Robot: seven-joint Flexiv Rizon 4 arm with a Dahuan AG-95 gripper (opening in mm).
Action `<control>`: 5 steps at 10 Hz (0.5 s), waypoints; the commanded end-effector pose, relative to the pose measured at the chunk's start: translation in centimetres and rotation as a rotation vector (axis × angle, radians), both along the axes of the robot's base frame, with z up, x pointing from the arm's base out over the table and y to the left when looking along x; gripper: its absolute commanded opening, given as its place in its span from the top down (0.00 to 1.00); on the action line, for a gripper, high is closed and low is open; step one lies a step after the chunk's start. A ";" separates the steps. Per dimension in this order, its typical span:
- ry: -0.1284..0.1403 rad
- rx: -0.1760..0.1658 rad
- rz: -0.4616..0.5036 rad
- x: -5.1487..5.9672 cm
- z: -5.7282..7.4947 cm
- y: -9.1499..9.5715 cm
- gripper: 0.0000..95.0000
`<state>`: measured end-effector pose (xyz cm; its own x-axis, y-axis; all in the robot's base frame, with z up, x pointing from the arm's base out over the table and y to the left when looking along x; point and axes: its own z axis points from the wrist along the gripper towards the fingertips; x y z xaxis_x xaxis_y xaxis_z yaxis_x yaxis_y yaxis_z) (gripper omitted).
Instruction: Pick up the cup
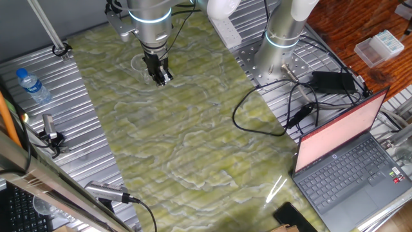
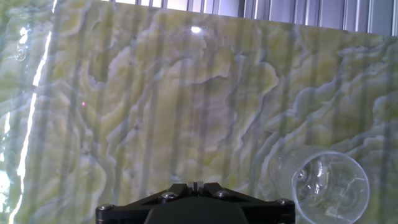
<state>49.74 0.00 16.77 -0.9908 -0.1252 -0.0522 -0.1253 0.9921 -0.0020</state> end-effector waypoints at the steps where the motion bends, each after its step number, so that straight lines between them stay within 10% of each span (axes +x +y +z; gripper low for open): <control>1: 0.000 0.000 0.001 0.0 0.0 0.0 1.00; 5: -0.001 0.000 0.006 -0.2 -0.1 0.0 1.00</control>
